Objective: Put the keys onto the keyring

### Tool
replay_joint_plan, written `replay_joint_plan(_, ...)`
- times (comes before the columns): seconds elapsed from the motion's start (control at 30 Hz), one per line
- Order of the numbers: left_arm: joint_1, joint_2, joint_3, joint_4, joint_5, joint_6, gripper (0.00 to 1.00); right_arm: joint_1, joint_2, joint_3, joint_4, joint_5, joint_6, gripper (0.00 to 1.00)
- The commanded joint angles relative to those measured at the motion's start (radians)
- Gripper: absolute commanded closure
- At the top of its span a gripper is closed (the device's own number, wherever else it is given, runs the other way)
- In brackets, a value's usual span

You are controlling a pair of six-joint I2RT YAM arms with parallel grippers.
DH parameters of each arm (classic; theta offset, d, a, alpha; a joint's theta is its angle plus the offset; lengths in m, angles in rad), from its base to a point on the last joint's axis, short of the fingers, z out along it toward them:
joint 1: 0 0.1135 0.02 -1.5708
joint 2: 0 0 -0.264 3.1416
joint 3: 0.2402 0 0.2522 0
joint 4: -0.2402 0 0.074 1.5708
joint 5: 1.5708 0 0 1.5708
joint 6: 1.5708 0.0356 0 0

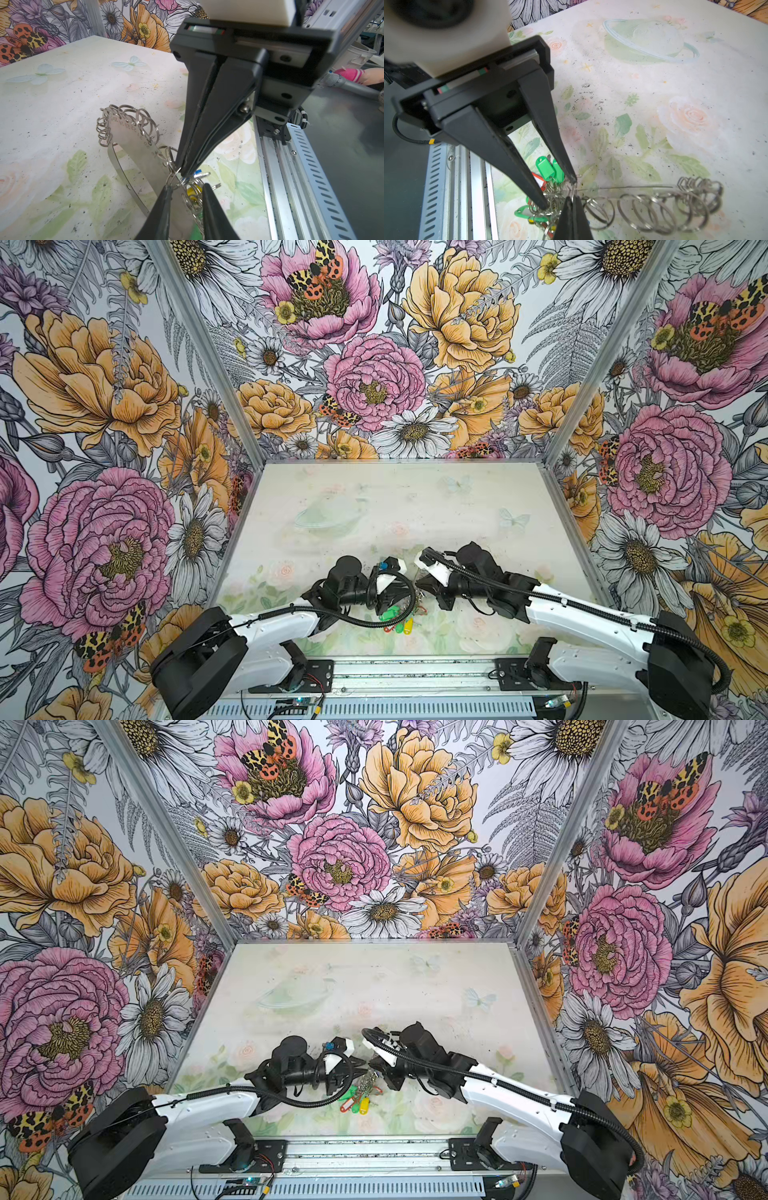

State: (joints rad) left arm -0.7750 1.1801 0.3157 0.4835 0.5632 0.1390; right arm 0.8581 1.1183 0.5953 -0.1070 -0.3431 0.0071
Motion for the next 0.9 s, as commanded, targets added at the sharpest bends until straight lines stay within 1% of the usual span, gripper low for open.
replay_joint_plan(0.0, 0.003, 0.015, 0.008, 0.053, 0.063, 0.036, 0.75, 0.006, -0.028, 0.005, 0.085, -0.054, -0.043, 1.00)
replay_joint_plan(0.1, 0.005, 0.029, 0.018, 0.049, 0.080, 0.040, 0.80, 0.006, -0.032, 0.006, 0.081, -0.066, -0.051, 1.00)
replay_joint_plan(0.17, 0.011, 0.030, 0.022, 0.038, 0.081, 0.046, 0.80, 0.007, -0.033, 0.006, 0.077, -0.072, -0.055, 1.00)
replay_joint_plan(0.33, 0.035, -0.024, 0.000, 0.011, 0.043, 0.061, 0.72, 0.006, -0.037, 0.006, 0.063, -0.062, -0.064, 1.00)
replay_joint_plan(0.53, 0.035, -0.030, 0.005, -0.015, 0.020, 0.083, 0.68, 0.006, -0.025, 0.014, 0.053, -0.067, -0.074, 1.00)
replay_joint_plan(0.6, 0.035, -0.024, 0.006, -0.017, 0.034, 0.084, 0.68, 0.006, -0.027, 0.014, 0.053, -0.066, -0.075, 1.00)
replay_joint_plan(0.67, 0.034, -0.014, 0.012, -0.021, 0.056, 0.085, 0.71, 0.006, -0.031, 0.012, 0.053, -0.069, -0.074, 1.00)
replay_joint_plan(0.83, 0.029, 0.013, 0.031, -0.032, 0.101, 0.085, 0.84, 0.006, -0.032, 0.014, 0.053, -0.083, -0.075, 1.00)
replay_joint_plan(0.87, 0.028, 0.015, 0.032, -0.034, 0.106, 0.085, 0.84, 0.006, -0.031, 0.015, 0.053, -0.085, -0.074, 1.00)
